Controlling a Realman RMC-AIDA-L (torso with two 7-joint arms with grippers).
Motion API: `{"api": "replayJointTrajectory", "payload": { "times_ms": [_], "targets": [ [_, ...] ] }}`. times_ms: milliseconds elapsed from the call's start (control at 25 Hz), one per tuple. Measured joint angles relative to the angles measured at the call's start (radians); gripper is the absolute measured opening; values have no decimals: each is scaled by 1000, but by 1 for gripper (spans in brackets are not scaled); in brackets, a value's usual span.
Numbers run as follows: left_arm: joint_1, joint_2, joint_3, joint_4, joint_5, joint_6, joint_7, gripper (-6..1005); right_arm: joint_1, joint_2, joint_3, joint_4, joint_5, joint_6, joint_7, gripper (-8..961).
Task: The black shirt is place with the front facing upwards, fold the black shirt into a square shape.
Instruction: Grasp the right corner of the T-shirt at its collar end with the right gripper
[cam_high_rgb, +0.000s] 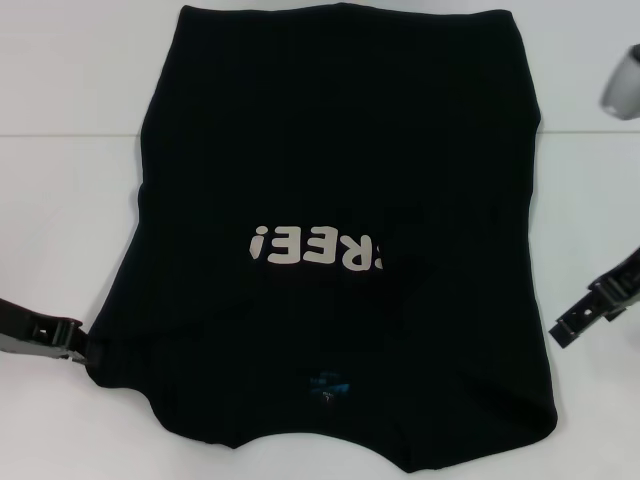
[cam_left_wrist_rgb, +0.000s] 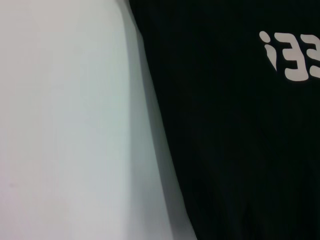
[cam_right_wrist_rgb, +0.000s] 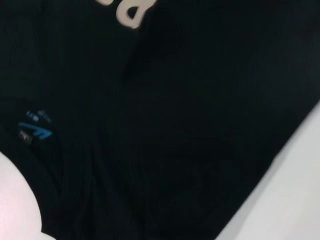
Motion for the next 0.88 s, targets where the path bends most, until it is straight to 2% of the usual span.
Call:
{"api": "replayJointTrajectory", "payload": {
  "times_ms": [200,400,880],
  "targets": [
    [4,1,0,-2,0,0,1,17,54,47,-65,6,-8,2,7,911],
    [10,2,-2,-3,0,-4,1,17,63,96,-185,6,-11,7,31,882],
    [4,2,-11,-5,-2,-5,7,18,66,132,-297,62,-31,71,32,739]
  ]
}}
